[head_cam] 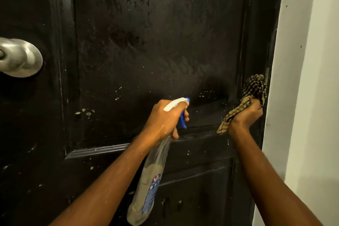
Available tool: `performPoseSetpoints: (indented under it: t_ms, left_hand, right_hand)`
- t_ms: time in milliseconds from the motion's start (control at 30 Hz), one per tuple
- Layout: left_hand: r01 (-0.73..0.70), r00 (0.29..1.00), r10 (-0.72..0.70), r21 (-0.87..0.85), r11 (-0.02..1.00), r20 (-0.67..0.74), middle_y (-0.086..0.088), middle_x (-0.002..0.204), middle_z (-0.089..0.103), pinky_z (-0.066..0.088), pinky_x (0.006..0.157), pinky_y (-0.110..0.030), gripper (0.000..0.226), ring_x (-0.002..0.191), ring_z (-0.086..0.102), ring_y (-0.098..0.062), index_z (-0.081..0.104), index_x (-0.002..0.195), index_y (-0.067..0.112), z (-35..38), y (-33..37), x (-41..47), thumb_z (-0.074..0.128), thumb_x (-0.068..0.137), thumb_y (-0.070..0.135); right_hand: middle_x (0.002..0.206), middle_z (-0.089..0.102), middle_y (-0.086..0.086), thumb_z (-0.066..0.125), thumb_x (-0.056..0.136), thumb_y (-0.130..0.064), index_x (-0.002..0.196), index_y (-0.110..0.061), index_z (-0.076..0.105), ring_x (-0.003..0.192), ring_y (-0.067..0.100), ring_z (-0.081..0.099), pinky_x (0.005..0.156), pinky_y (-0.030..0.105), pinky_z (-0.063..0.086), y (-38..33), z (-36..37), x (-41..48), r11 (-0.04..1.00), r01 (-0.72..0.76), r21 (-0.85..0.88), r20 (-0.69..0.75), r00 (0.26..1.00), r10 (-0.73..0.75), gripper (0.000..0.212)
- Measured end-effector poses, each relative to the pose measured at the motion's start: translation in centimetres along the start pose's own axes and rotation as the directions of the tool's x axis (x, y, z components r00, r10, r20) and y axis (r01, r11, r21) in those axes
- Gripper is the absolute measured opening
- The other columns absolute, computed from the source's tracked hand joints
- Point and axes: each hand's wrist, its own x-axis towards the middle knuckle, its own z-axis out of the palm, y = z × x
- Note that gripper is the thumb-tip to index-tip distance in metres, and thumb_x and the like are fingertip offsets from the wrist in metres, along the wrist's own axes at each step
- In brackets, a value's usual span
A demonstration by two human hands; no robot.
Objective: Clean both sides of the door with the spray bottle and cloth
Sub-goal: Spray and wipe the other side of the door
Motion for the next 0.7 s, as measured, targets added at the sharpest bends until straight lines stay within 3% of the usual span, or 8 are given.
performPoseSetpoints:
  t_ms: [100, 200, 333, 400, 467, 567, 633, 700]
  left_hand:
    - [0.019, 1.000, -0.018, 0.040, 0.999, -0.023, -0.010, 0.080, 0.074, 0.045, 0.042, -0.027, 0.041, 0.043, 0.058, -0.019, 0.070, 0.081, 0.005, 1.6, -0.1, 1.1, 0.053, 0.097, 0.038]
    - [0.038, 0.998, -0.033, 0.089, 0.995, -0.057, -0.008, 0.076, 0.074, 0.048, 0.045, -0.031, 0.043, 0.049, 0.063, -0.030, 0.070, 0.078, 0.008, 3.1, -0.2, 2.1, 0.051, 0.097, 0.041]
    - [0.054, 0.991, -0.042, 0.091, 0.994, -0.128, -0.018, 0.074, 0.071, 0.042, 0.039, -0.026, 0.046, 0.038, 0.054, -0.021, 0.067, 0.076, 0.003, 4.2, -0.3, 2.7, 0.051, 0.097, 0.041]
    - [0.053, 0.986, -0.040, 0.073, 0.996, -0.165, -0.017, 0.072, 0.069, 0.041, 0.038, -0.025, 0.047, 0.036, 0.051, -0.018, 0.066, 0.077, 0.002, 4.0, -0.4, 2.8, 0.051, 0.097, 0.041]
    - [0.043, 0.979, -0.033, 0.046, 0.998, -0.199, -0.017, 0.072, 0.069, 0.041, 0.039, -0.027, 0.045, 0.036, 0.052, -0.020, 0.066, 0.077, 0.002, 3.4, -0.5, 2.8, 0.052, 0.097, 0.040]
    - [0.032, 0.961, -0.032, -0.005, 0.999, -0.273, -0.014, 0.076, 0.071, 0.042, 0.041, -0.030, 0.041, 0.038, 0.052, -0.023, 0.068, 0.079, 0.005, 2.2, -1.0, 2.7, 0.051, 0.098, 0.038]
    - [0.019, 0.954, -0.026, -0.024, 1.000, -0.299, -0.012, 0.078, 0.072, 0.043, 0.042, -0.031, 0.041, 0.039, 0.051, -0.025, 0.069, 0.080, 0.007, 1.7, -1.2, 2.6, 0.050, 0.099, 0.038]
    - [0.018, 0.955, -0.025, -0.025, 1.000, -0.294, -0.011, 0.080, 0.072, 0.042, 0.043, -0.031, 0.041, 0.039, 0.051, -0.025, 0.069, 0.081, 0.007, 1.6, -1.3, 2.5, 0.049, 0.099, 0.038]
  right_hand:
    - [0.091, 0.057, -0.002, 0.044, 0.092, -0.022, 0.099, -0.012, 0.059, 0.081, 0.004, 0.057, 0.075, 0.016, 0.049, 0.5, -0.5, 1.1, 0.998, 0.067, -0.014, 0.040, 0.997, -0.066, 0.020]
    - [0.102, 0.059, 0.004, 0.042, 0.084, -0.029, 0.120, 0.004, 0.059, 0.092, 0.010, 0.058, 0.087, 0.023, 0.051, 0.8, -0.6, 2.4, 0.985, 0.134, -0.110, 0.092, 0.988, -0.124, 0.051]
    - [0.118, 0.065, 0.009, 0.042, 0.087, -0.031, 0.115, -0.020, 0.064, 0.114, 0.023, 0.061, 0.107, 0.044, 0.047, 2.3, 0.3, 3.8, 0.944, 0.233, -0.233, 0.232, 0.956, -0.178, 0.037]
    - [0.135, 0.060, 0.017, 0.040, 0.085, -0.037, 0.131, -0.009, 0.061, 0.130, 0.030, 0.053, 0.115, 0.048, 0.037, 3.3, 1.7, 4.3, 0.905, 0.313, -0.288, 0.373, 0.907, -0.195, 0.057]
    - [0.156, 0.041, 0.014, 0.037, 0.083, -0.037, 0.148, -0.008, 0.047, 0.147, 0.033, 0.034, 0.124, 0.046, 0.019, 4.4, 3.4, 3.6, 0.762, 0.540, -0.358, 0.628, 0.743, -0.231, 0.072]
    - [0.165, 0.016, 0.001, 0.044, 0.083, -0.035, 0.154, -0.022, 0.037, 0.155, 0.033, 0.011, 0.124, 0.052, 0.004, 6.8, 3.8, 2.4, 0.311, 0.914, -0.261, 0.886, 0.355, -0.298, 0.072]
    - [0.166, 0.014, 0.003, 0.044, 0.087, -0.042, 0.156, -0.024, 0.032, 0.155, 0.033, 0.008, 0.123, 0.056, 0.006, 8.5, 1.6, 1.7, 0.147, 0.971, -0.187, 0.935, 0.222, -0.278, 0.072]
    - [0.167, 0.012, 0.002, 0.039, 0.091, -0.051, 0.158, -0.027, 0.025, 0.156, 0.032, 0.005, 0.122, 0.057, 0.008, 10.3, -2.1, 2.0, 0.052, 0.989, -0.141, 0.961, 0.149, -0.234, 0.072]
